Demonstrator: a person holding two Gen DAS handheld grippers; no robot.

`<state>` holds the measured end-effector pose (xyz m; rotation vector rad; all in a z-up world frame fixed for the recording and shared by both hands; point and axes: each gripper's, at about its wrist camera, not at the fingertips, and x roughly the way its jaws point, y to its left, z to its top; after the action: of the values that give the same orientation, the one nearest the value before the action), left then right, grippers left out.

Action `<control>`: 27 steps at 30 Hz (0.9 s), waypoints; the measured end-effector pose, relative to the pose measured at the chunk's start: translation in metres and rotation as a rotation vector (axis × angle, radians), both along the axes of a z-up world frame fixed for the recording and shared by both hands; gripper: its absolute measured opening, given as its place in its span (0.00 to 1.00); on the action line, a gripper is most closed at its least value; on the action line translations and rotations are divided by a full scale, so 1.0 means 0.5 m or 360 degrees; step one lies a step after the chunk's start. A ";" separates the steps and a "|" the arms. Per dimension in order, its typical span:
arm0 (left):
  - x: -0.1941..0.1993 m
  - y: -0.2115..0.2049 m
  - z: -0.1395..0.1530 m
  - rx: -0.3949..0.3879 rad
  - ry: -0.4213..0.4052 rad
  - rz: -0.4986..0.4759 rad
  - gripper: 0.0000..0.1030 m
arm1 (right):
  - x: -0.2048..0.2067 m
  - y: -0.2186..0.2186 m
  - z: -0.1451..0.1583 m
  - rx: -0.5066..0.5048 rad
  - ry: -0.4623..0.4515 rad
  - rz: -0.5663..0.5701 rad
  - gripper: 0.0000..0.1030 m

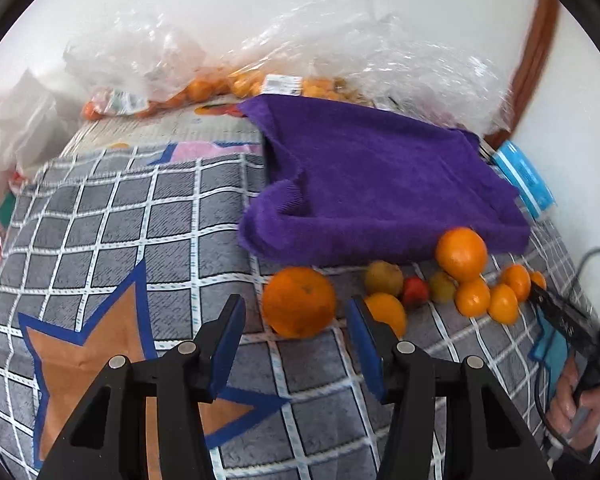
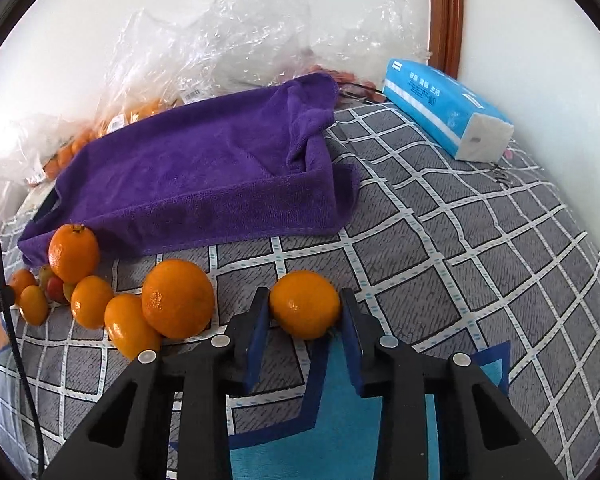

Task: Organize fruits
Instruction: 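Close the right gripper on an orange while the left gripper closes on a large orange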

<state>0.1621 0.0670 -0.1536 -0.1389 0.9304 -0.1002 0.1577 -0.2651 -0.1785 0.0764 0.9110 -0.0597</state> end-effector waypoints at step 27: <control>-0.008 0.020 -0.010 -0.0161 -0.0120 0.0048 0.39 | -0.015 -0.005 0.017 0.0019 -0.0075 0.0028 0.33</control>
<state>0.1582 0.0769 -0.1585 -0.2411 0.8482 -0.1234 0.1500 -0.2679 -0.1699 0.0806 0.8648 -0.0360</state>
